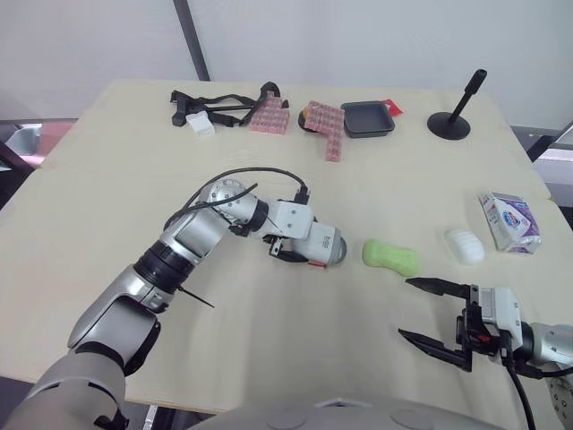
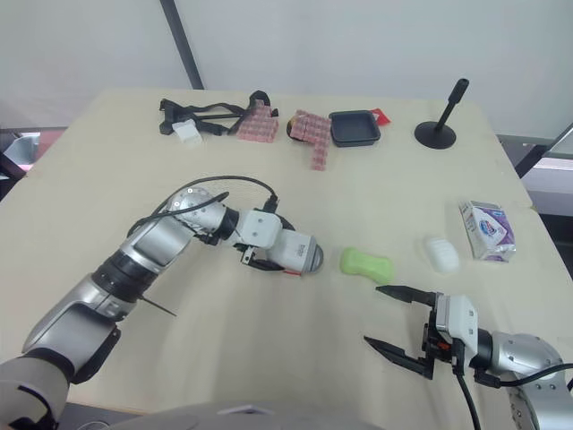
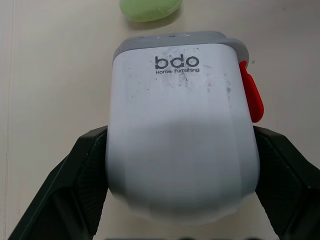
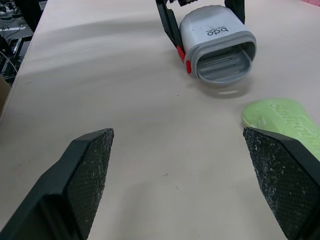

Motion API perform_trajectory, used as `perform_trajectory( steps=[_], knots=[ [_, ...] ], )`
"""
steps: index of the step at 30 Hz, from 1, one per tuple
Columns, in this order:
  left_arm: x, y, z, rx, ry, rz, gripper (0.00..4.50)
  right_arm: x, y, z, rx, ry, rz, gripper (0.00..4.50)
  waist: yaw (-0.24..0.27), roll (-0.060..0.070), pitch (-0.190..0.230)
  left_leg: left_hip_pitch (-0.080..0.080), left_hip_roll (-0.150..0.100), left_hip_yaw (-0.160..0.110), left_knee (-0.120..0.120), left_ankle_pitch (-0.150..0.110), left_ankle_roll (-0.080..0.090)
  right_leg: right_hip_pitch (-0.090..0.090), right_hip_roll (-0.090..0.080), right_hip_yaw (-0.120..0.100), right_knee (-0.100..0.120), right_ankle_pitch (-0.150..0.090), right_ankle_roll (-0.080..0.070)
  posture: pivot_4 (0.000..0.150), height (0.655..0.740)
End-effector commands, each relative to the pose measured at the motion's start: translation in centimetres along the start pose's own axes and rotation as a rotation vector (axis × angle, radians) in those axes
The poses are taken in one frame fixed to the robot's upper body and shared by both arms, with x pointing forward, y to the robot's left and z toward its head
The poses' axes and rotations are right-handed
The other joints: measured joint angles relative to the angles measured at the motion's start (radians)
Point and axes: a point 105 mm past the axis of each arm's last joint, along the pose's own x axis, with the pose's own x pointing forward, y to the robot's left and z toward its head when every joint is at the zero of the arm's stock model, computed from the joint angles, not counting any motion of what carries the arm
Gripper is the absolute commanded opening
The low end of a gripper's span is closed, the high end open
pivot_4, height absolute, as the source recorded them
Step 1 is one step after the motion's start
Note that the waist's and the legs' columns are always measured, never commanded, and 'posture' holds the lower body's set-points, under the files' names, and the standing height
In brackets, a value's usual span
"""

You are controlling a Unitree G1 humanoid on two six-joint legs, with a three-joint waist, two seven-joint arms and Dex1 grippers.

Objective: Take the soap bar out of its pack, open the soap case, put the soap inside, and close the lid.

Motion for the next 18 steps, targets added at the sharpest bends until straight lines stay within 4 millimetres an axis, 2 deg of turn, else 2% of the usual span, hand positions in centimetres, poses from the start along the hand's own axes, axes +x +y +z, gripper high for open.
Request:
perform_trajectory(
  steps=[1,6,18],
  knots=[
    [-0.4,0.6,0.4,0.040,0.023,0.006,3.47,0.0,0.1,0.3,-0.012,-0.015,0.006,4.46,0.000,0.000,0.000,0.000,0.000,0.000,0.000,0.000,0.000,0.000,0.000,0.000,0.000,0.000,0.000,0.150,0.7400],
    [-0.7,0.9,0.2,0.046,0.059,-0.002,3.47,0.0,0.0,0.2,-0.018,-0.011,0.011,4.46,0.000,0.000,0.000,0.000,0.000,0.000,0.000,0.000,0.000,0.000,0.000,0.000,0.000,0.000,0.000,0.150,0.7400],
    [-0.4,2.1,1.6,0.013,0.086,0.023,3.47,0.2,0.1,0.0,-0.023,-0.006,0.021,4.46,0.002,0.000,0.000,-0.001,0.000,0.000,0.000,0.000,0.001,0.000,0.000,0.000,0.000,0.000,0.000,0.150,0.7400]
  ],
)
